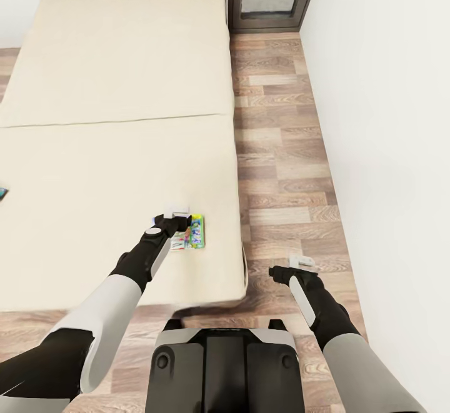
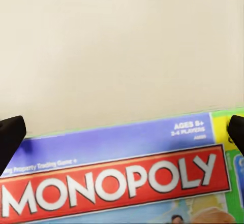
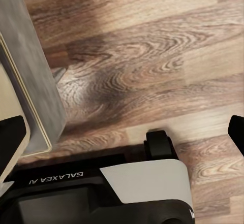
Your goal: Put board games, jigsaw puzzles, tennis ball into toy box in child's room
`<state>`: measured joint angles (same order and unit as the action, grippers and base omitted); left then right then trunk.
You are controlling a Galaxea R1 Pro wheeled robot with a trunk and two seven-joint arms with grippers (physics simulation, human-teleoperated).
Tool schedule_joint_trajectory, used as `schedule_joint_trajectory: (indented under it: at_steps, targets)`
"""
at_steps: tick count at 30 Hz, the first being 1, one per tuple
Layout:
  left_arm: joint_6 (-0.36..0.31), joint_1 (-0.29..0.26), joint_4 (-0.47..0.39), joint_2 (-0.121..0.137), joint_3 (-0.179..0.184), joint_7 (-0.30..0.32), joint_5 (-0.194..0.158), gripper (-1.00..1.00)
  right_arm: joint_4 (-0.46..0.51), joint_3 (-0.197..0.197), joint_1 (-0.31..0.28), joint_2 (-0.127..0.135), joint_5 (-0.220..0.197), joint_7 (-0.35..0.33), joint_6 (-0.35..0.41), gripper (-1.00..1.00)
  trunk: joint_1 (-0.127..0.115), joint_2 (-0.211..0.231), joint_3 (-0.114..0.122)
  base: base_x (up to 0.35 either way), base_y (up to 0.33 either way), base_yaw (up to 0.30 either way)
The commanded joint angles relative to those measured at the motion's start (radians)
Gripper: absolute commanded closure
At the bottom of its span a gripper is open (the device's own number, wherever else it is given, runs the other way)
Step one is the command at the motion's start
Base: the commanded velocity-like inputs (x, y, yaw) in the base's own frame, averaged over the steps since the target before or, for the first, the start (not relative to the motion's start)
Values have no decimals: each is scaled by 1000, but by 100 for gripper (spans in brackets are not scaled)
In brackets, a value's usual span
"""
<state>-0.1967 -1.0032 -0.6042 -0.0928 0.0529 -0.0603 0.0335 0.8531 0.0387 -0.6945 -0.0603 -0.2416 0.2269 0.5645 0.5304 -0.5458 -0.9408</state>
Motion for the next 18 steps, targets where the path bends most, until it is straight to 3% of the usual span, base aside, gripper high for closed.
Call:
schedule_joint_trajectory:
  at_steps: [1, 9, 18]
  targets:
    - [-6, 0, -2, 1, 4, -6, 3, -100, 1, 3, 0, 0, -11, 9, 3, -100, 0, -1, -1, -129, 0, 0]
    - [-6, 0, -2, 1, 5, -6, 3, -100, 1, 1, 0, 0, -13, 8, 3, -100, 0, -1, -1, -67, 0, 0]
    - [-5, 0, -2, 1, 42, -9, 3, -100, 1, 1, 0, 0, -14, 9, 2, -100, 0, -1, -1, -120, 0, 0]
